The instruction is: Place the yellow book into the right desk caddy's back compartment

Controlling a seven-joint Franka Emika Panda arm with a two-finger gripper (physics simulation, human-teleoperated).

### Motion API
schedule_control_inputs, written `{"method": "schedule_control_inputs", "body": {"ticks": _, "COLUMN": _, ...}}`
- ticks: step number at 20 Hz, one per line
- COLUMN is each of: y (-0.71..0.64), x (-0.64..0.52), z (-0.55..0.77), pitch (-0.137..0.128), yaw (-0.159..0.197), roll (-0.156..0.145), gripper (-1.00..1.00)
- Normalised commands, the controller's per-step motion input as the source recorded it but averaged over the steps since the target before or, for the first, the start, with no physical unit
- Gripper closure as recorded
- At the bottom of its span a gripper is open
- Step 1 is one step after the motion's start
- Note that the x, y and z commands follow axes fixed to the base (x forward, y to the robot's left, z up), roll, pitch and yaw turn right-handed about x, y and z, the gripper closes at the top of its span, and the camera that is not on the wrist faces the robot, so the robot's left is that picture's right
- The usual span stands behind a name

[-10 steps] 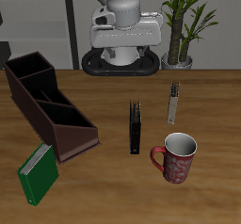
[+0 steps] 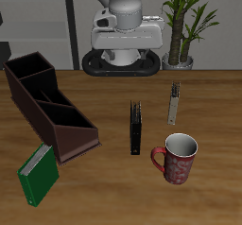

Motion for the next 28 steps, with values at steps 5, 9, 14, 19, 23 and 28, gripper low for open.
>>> {"method": "schedule_control_inputs", "body": {"ticks": 5, "y": 0.16, "x": 0.08, "z": -0.13, "pitch": 0.010, "yaw": -0.018, "roll": -0.010, "gripper": -1.00}}
{"method": "schedule_control_inputs", "body": {"ticks": 9, "y": 0.28, "x": 0.10, "z": -0.15, "pitch": 0.006, "yaw": -0.071, "roll": -0.024, "gripper": -1.00}}
{"method": "schedule_control_inputs", "body": {"ticks": 14, "y": 0.27, "x": -0.02, "z": -0.16, "pitch": 0.003, "yaw": -0.088, "roll": -0.025, "gripper": -1.00}}
{"method": "schedule_control_inputs", "body": {"ticks": 19, "y": 0.60, "x": -0.28, "z": -0.38, "pitch": -0.020, "yaw": -0.085, "roll": -0.061, "gripper": -1.00}}
{"method": "schedule_control_inputs", "body": {"ticks": 23, "y": 0.61, "x": -0.42, "z": -0.34, "pitch": -0.048, "yaw": -0.044, "roll": -0.064, "gripper": -1.00}}
{"method": "schedule_control_inputs", "body": {"ticks": 28, "y": 0.52, "x": -0.38, "z": -0.24, "pitch": -0.064, "yaw": -0.006, "roll": 0.010, "gripper": -1.00}}
